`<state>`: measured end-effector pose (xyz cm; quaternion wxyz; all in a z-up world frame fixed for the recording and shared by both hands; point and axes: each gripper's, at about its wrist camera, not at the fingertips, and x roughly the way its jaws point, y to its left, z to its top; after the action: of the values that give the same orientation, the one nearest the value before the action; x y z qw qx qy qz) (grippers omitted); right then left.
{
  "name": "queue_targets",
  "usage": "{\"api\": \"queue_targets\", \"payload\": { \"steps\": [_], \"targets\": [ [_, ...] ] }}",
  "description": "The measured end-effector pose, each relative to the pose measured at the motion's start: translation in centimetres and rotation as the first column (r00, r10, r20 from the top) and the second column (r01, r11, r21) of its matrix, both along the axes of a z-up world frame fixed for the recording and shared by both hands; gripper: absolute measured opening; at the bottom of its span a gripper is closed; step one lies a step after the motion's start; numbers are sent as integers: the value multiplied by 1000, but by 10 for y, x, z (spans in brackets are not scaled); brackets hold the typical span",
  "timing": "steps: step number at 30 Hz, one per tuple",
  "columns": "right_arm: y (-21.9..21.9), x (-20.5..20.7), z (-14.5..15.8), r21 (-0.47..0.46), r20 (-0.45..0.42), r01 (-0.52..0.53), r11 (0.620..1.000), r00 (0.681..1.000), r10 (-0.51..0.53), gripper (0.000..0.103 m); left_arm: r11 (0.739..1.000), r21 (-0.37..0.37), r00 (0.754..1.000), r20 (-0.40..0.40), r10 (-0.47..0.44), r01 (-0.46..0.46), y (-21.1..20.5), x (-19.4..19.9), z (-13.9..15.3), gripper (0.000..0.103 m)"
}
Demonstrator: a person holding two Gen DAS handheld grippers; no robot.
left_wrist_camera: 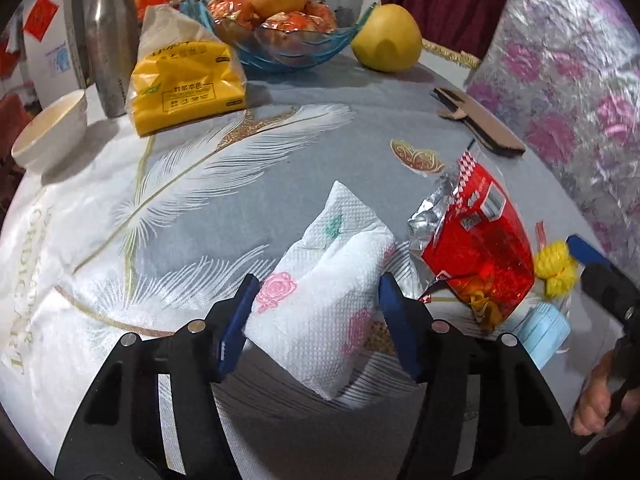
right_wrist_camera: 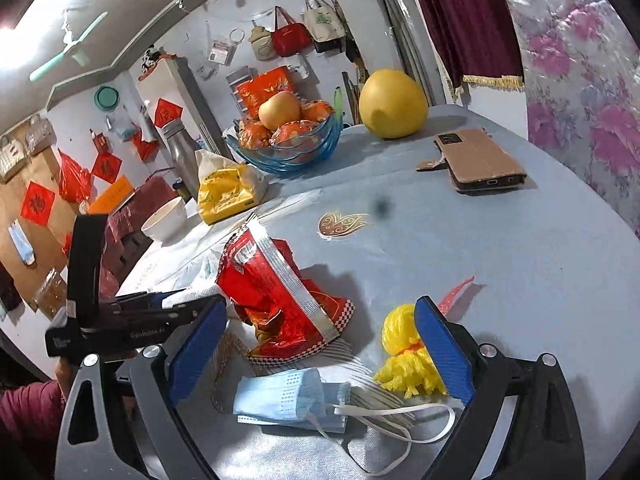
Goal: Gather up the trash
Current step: 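Grasp white tissue with left gripper while right gripper grasps red snack bag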
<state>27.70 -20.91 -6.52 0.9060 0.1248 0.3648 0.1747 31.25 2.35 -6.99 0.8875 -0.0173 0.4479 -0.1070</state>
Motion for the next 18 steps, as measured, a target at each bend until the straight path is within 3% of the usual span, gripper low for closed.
{"api": "queue_targets", "payload": {
  "steps": [2,7,11,14,18],
  "targets": [
    [4,1,-1,-15,-3,0,1000,1000,0,93,999,48,1000,7,-11,11,-7,-2,-1,60],
    [13,0,-1,-76,0,4,997,1000,-4,93,998,-60,1000,-8,-21,20,7,0,0,62],
    [19,-5,3,-117,41,12,993,999,-7,93,999,-31,1000,-4,-29,29,2,-2,1,62],
    [35,-9,11,-185,94,-19,983,995,37,93,997,-67,1000,-9,-26,25,6,0,1,62],
    [61,6,17,-240,90,-85,967,990,109,93,997,-77,1000,-3,24,-24,18,2,3,62]
  ]
}}
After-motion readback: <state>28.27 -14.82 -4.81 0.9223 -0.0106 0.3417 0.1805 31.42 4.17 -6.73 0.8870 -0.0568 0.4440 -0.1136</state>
